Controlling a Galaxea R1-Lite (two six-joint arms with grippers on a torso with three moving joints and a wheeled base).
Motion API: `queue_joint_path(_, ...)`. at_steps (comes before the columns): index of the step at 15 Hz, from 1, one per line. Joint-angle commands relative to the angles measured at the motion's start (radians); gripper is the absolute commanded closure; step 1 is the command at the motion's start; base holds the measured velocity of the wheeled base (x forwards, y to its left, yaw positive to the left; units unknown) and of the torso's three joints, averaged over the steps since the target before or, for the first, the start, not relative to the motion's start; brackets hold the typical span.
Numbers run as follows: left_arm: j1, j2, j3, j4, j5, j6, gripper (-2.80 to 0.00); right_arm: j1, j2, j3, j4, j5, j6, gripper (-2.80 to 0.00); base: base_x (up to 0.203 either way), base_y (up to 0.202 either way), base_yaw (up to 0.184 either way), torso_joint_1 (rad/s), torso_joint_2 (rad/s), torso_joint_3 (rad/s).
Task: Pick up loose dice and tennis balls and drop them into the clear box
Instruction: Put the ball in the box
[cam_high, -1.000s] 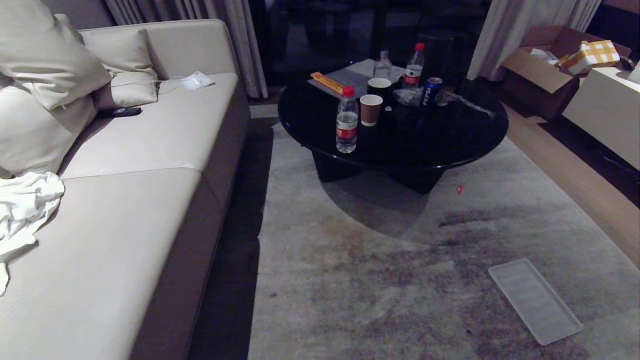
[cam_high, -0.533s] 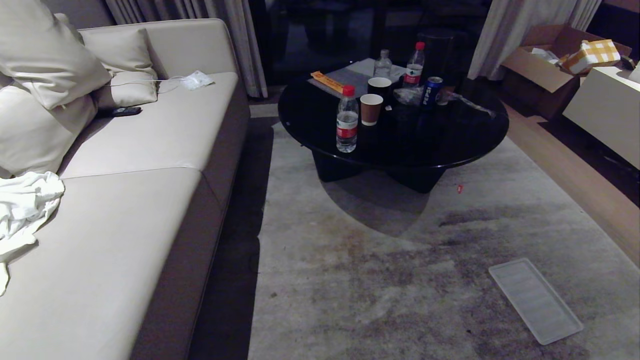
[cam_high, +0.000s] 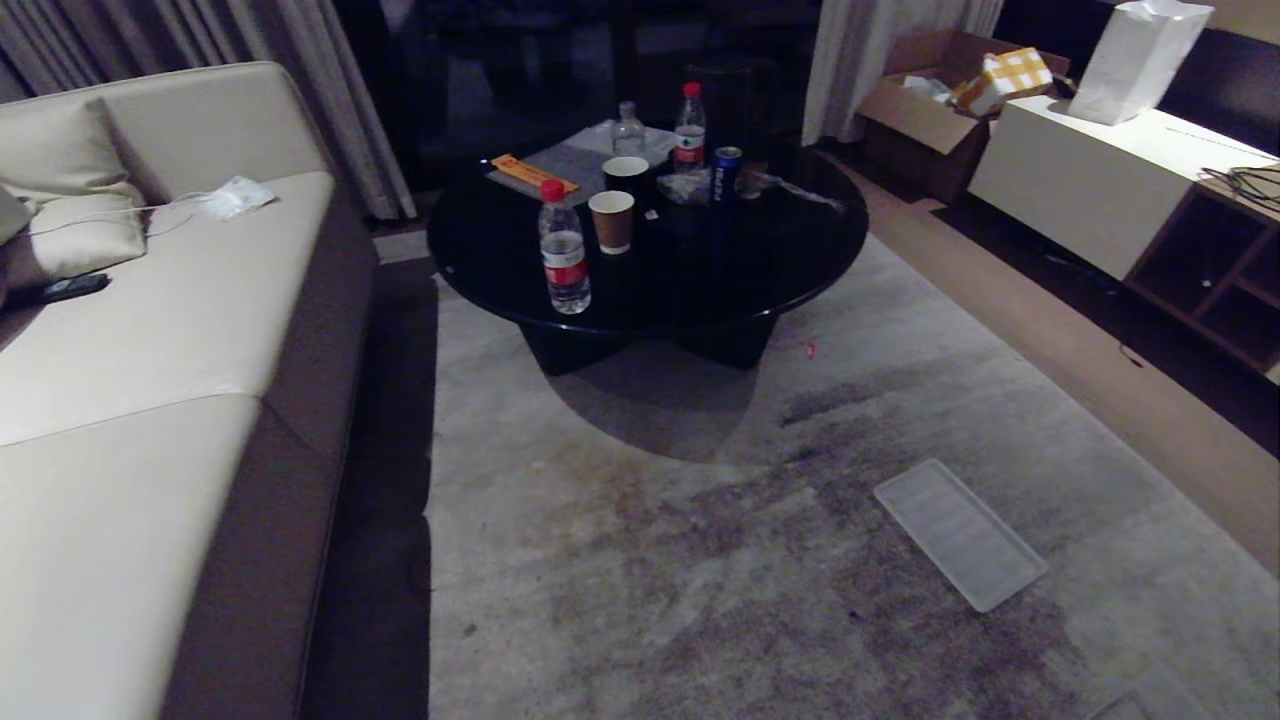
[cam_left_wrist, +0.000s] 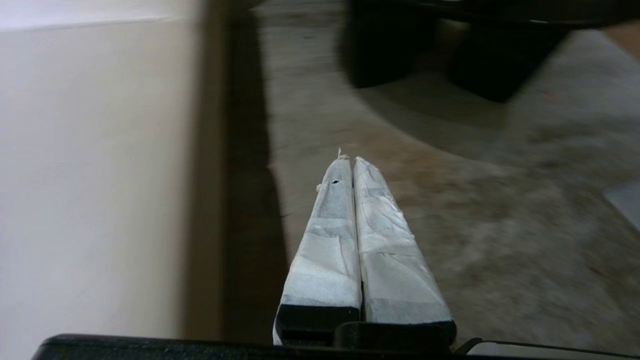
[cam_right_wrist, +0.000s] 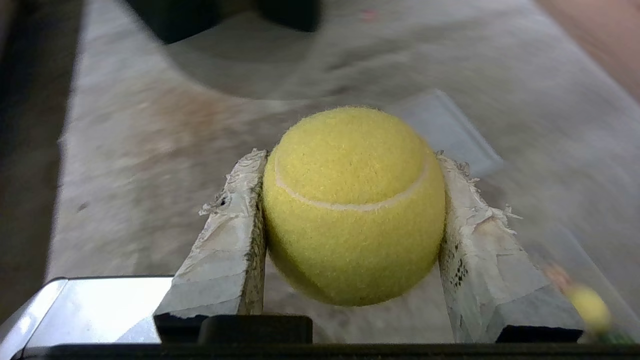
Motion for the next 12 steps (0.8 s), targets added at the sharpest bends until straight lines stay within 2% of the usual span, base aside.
queue_joint_path(1, 0.0, 0.002, 0.002, 0.0, 0.001, -0.001, 0.0, 0.001, 0.002, 0.0, 0.001, 0.0, 0.0, 0.0, -0.001, 0.008, -0.162, 0.002, 0.0, 0.002)
queue_joint_path(12, 0.0, 0.002, 0.002, 0.0, 0.001, -0.001, 0.0, 0.001, 0.002, 0.0, 0.001, 0.0, -0.001, 0.0, 0.0, 0.01, -0.165, 0.001, 0.0, 0.003)
